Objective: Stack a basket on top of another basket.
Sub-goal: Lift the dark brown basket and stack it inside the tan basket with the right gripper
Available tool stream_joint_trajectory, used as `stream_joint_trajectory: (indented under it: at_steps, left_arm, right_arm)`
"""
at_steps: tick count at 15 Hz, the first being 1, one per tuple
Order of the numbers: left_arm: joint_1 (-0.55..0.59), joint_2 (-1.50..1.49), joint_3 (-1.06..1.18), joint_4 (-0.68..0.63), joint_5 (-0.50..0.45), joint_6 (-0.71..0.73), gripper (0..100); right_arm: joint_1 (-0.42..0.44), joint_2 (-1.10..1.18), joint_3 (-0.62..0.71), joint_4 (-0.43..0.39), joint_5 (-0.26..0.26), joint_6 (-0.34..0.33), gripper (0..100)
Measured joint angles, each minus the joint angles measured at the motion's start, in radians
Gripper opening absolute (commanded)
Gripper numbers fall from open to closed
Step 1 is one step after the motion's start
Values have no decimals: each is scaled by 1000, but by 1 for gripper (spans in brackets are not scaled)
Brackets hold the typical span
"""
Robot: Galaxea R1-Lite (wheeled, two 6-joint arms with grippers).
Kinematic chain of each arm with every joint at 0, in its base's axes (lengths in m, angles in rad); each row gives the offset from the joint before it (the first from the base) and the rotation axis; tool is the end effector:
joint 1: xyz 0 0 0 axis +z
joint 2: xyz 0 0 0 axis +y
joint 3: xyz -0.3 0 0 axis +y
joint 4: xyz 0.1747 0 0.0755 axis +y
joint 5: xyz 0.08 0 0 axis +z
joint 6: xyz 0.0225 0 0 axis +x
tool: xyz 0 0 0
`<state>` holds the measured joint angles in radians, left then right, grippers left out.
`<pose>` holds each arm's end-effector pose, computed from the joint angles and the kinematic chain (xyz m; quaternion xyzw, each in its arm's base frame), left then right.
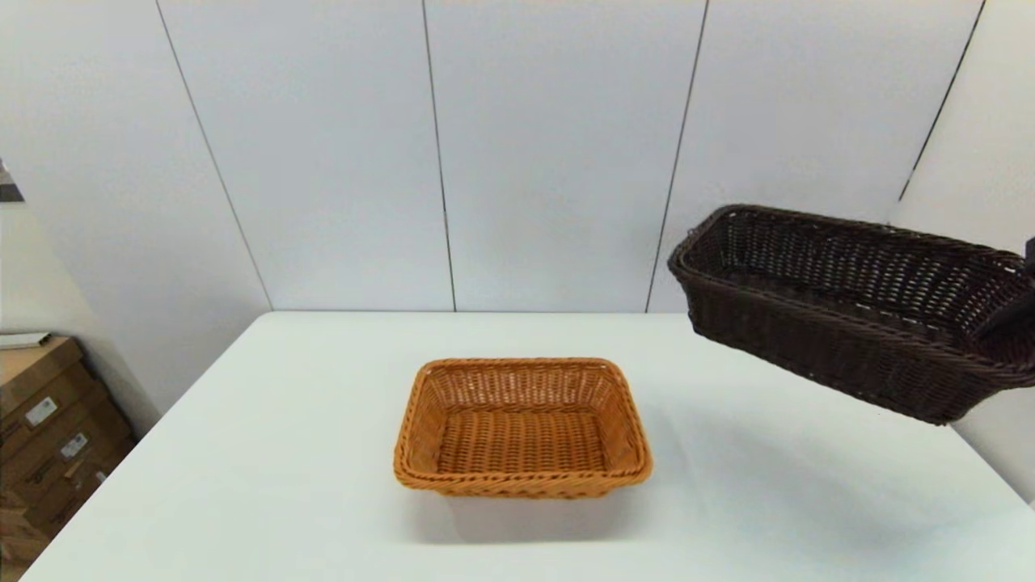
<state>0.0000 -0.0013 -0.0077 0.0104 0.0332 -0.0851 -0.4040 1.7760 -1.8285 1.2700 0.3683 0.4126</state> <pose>-0.0235 0.0007 0.0765 -0.0425 0.0000 0.0166 0.9990 0.2483 -0.0973 0.2835 0.3788 0.5155 -0.1228 0.7587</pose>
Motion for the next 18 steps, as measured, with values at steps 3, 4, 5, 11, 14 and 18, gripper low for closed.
stream_joint_trajectory:
  at_steps: [3,4,5,11,14,18]
  left_arm:
    - [0,0,0,0,0,0,100]
    - [0,0,0,0,0,0,100]
    - [0,0,0,0,0,0,100]
    - [0,0,0,0,0,0,100]
    - [0,0,0,0,0,0,100]
    - [0,0,0,0,0,0,100]
  right_arm:
    - [14,-12,-35,90,103,-92,0]
    - [28,-14,-38,109,113,-126,0]
    - [47,-16,-40,115,117,-145,0]
    - [270,-6,-84,107,125,-162,0]
    - [415,12,-105,38,124,-107,0]
    - [578,62,-109,-111,122,15,0]
